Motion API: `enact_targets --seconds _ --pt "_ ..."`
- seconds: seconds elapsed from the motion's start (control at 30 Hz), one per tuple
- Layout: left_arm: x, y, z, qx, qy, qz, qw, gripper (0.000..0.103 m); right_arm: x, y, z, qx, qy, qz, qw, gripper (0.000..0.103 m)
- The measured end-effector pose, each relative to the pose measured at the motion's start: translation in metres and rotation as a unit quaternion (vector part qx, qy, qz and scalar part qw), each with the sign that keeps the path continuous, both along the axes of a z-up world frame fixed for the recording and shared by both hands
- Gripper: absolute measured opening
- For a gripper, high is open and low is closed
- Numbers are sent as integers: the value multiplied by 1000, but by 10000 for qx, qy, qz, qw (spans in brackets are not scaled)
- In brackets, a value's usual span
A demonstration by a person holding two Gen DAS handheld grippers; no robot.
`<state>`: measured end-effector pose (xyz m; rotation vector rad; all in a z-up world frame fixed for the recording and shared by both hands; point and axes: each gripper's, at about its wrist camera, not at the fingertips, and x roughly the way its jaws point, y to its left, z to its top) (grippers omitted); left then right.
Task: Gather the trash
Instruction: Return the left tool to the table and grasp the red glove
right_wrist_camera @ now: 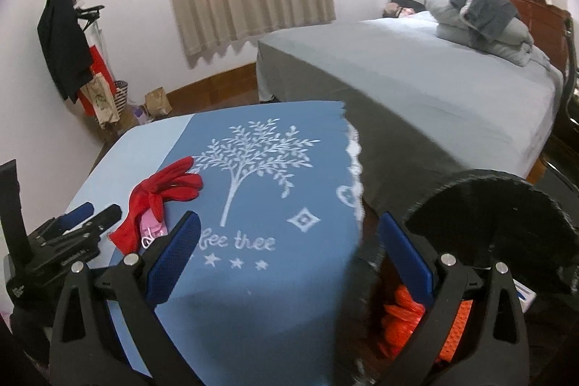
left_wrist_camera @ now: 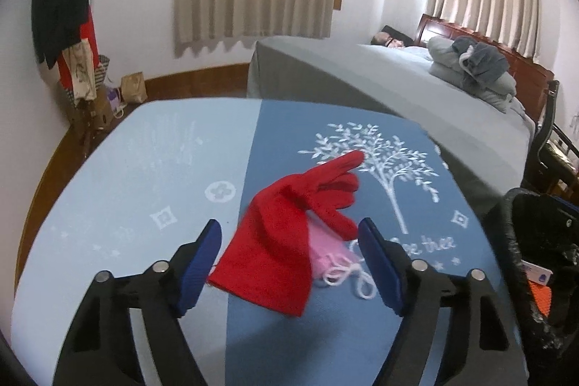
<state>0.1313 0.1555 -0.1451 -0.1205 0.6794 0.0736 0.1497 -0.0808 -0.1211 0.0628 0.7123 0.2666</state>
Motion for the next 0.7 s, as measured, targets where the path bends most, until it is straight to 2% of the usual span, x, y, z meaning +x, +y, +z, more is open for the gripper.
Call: enact_targets --seconds 0.5,0.53,0.7 --pt "54 30 -28 -247 372 21 9990 63 45 53 -31 -221 297 308 9988 96" --pt "57 30 -30 -265 412 -21 9988 60 47 55 -32 -232 306 316 9988 96" --pt "65 28 -34 -362 569 -167 9976 30 52 61 -36 -285 332 348 9984 96"
